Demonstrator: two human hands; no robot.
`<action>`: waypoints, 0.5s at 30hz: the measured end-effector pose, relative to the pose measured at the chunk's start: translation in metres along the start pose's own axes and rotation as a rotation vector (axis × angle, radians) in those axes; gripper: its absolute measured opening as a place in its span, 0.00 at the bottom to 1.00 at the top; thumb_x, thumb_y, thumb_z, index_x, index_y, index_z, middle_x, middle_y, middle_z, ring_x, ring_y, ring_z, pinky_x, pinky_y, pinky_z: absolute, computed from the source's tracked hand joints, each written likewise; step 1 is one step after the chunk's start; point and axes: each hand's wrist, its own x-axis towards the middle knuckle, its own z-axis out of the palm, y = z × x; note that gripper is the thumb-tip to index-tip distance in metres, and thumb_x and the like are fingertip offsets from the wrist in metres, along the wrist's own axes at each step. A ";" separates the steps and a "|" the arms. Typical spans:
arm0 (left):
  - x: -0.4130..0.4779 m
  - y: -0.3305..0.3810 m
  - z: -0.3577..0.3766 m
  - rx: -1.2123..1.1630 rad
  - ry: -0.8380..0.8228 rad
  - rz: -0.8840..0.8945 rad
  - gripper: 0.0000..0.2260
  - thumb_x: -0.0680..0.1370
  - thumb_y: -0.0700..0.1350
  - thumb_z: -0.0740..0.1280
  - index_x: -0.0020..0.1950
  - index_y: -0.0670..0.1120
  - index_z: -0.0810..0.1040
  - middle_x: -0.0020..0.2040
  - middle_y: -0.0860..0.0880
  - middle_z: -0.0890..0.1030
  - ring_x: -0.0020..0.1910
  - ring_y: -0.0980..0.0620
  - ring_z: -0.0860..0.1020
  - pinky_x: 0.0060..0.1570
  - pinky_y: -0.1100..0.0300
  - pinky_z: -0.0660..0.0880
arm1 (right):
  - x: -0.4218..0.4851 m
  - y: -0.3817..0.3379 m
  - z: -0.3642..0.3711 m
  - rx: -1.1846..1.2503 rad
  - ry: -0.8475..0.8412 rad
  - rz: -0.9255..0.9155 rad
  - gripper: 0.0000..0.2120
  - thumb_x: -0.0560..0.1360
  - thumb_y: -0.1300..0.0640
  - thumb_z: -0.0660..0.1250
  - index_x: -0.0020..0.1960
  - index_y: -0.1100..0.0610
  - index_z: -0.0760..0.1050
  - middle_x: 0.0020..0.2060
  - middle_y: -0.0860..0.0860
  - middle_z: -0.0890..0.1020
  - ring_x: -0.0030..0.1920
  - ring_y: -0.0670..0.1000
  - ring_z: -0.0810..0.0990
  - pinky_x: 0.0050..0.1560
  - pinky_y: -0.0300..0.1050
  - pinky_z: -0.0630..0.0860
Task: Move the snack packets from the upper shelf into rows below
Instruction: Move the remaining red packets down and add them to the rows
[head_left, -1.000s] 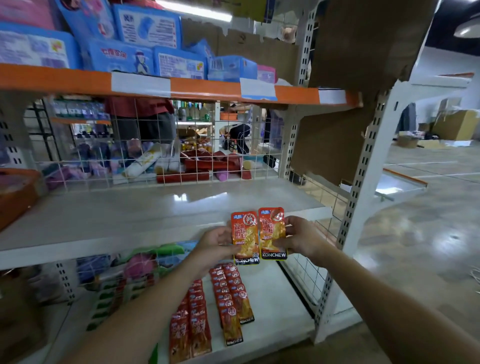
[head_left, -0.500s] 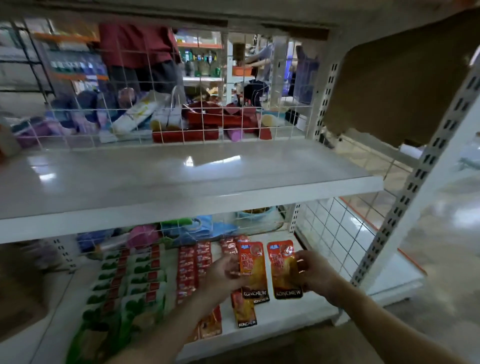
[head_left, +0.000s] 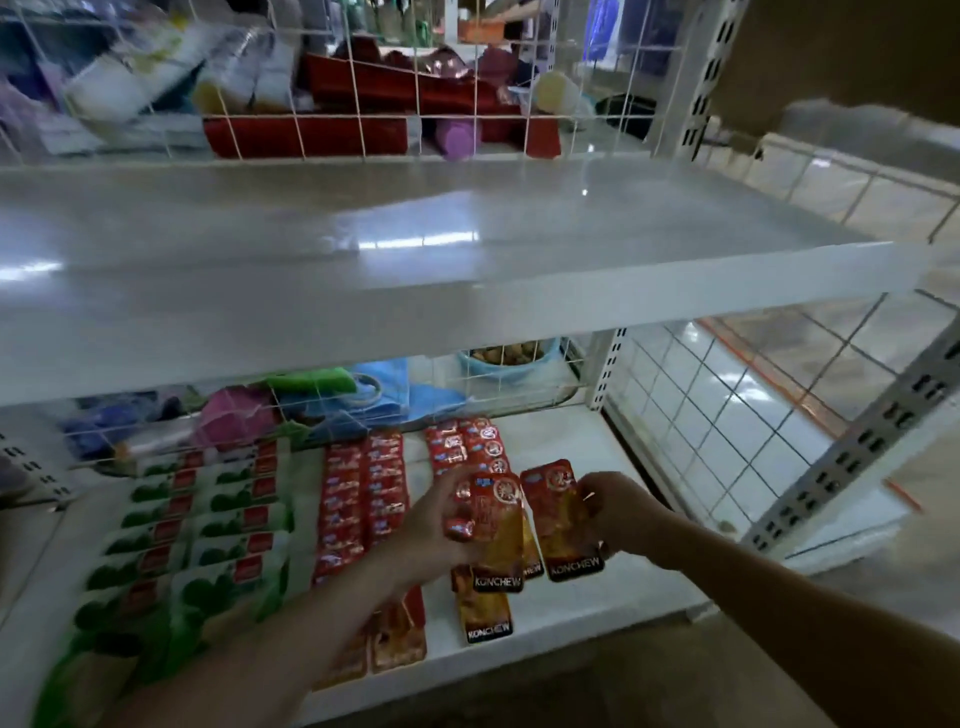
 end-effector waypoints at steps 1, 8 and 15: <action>0.005 -0.003 -0.002 -0.002 -0.007 -0.002 0.39 0.69 0.34 0.78 0.69 0.63 0.65 0.61 0.51 0.78 0.56 0.57 0.80 0.44 0.61 0.81 | 0.008 0.001 0.001 0.019 0.003 0.001 0.13 0.69 0.69 0.74 0.50 0.60 0.76 0.47 0.58 0.82 0.46 0.58 0.85 0.39 0.53 0.84; 0.036 -0.039 -0.004 -0.033 -0.021 0.003 0.42 0.69 0.35 0.79 0.74 0.63 0.62 0.63 0.54 0.76 0.60 0.55 0.80 0.49 0.60 0.81 | 0.057 0.012 0.020 0.094 0.026 0.054 0.16 0.69 0.73 0.71 0.55 0.62 0.76 0.48 0.58 0.82 0.47 0.58 0.85 0.41 0.55 0.85; 0.066 -0.058 0.022 0.046 0.006 0.053 0.33 0.71 0.37 0.75 0.69 0.62 0.69 0.64 0.51 0.75 0.61 0.57 0.76 0.52 0.64 0.79 | 0.066 0.050 0.034 0.084 0.066 0.106 0.14 0.70 0.71 0.72 0.52 0.59 0.76 0.47 0.57 0.84 0.47 0.56 0.85 0.43 0.57 0.84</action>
